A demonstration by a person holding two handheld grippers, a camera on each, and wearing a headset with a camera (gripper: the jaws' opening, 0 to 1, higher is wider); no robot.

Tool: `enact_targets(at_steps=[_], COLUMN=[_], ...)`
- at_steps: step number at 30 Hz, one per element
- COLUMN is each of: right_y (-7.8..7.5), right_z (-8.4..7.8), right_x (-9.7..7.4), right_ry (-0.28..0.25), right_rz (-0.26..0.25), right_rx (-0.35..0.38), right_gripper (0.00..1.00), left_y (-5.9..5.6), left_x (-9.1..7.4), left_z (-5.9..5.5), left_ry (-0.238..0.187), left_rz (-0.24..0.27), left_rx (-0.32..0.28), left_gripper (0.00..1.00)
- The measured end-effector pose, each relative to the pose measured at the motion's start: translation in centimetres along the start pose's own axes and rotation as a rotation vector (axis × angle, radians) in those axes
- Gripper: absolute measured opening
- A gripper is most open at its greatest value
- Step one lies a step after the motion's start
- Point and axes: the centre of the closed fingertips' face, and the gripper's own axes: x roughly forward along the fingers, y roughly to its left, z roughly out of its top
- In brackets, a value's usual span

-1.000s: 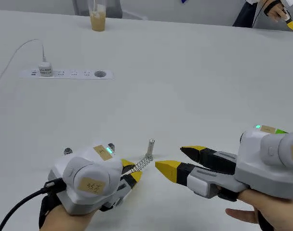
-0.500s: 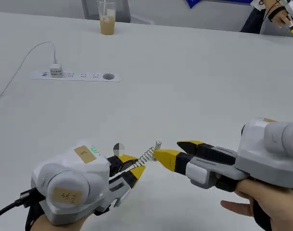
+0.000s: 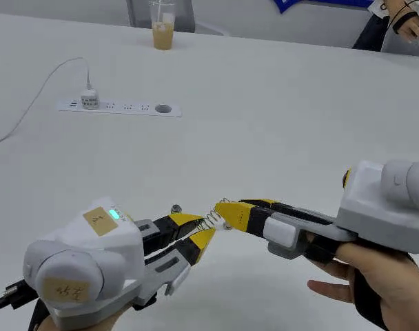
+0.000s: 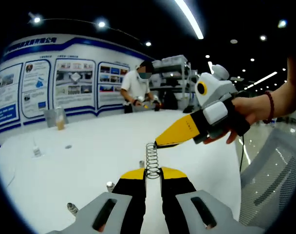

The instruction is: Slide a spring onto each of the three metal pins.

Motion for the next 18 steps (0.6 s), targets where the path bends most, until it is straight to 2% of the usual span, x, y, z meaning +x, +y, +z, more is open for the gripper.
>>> enact_targets(at_steps=[5,8,15,18], right_y=[0.5,1.2,1.9,2.3], right_z=[-0.1,0.0,0.2,0.4], right_x=[0.2,0.3,0.4,0.3], right_ry=[0.005,-0.007,-0.012,-0.027], right_rz=[0.027,0.060,0.098,0.119], right_rx=[0.040,0.085,0.122,0.162], right_gripper=[0.29,0.28,0.22,0.19], left_y=[-0.3,-0.5,-0.8,-1.0], left_x=[-0.6,-0.9,-1.1,-1.1], left_z=[0.8,1.2,1.9,2.1], left_ry=[-0.029,-0.046,-0.072,-0.080], left_rz=[-0.008,-0.016,-0.022,-0.028], left_rx=[0.006,0.016,0.025,0.031], left_gripper=[0.10,0.10,0.10,0.10])
